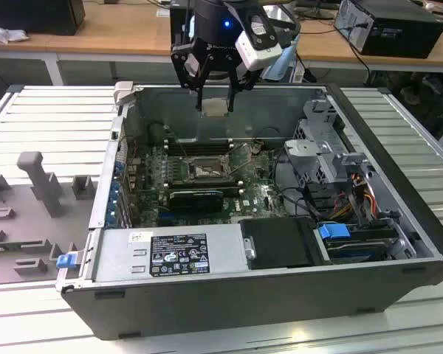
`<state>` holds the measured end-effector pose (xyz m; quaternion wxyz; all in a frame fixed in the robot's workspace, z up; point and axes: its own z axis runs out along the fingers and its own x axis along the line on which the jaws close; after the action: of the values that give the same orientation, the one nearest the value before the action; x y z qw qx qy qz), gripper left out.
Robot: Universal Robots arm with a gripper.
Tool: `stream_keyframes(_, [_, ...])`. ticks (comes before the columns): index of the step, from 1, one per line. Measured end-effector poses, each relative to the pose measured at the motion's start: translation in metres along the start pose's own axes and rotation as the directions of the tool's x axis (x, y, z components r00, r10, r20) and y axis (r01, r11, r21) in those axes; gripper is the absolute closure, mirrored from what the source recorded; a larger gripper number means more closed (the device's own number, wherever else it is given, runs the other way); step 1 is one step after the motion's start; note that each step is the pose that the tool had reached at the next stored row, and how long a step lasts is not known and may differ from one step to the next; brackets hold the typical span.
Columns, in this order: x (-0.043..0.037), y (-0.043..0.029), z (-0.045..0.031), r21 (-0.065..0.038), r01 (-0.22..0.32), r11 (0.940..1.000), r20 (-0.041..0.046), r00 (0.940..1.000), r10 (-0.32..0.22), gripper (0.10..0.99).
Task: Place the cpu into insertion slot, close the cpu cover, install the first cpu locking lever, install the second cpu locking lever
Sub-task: 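Place the cpu into insertion slot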
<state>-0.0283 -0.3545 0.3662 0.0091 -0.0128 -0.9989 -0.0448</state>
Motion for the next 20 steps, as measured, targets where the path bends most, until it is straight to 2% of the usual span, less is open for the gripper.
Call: stream_keyframes(20, [0.0,0.0,0.0,-0.001,-0.04,0.9992,0.0035,0.9992,0.04,0.549])
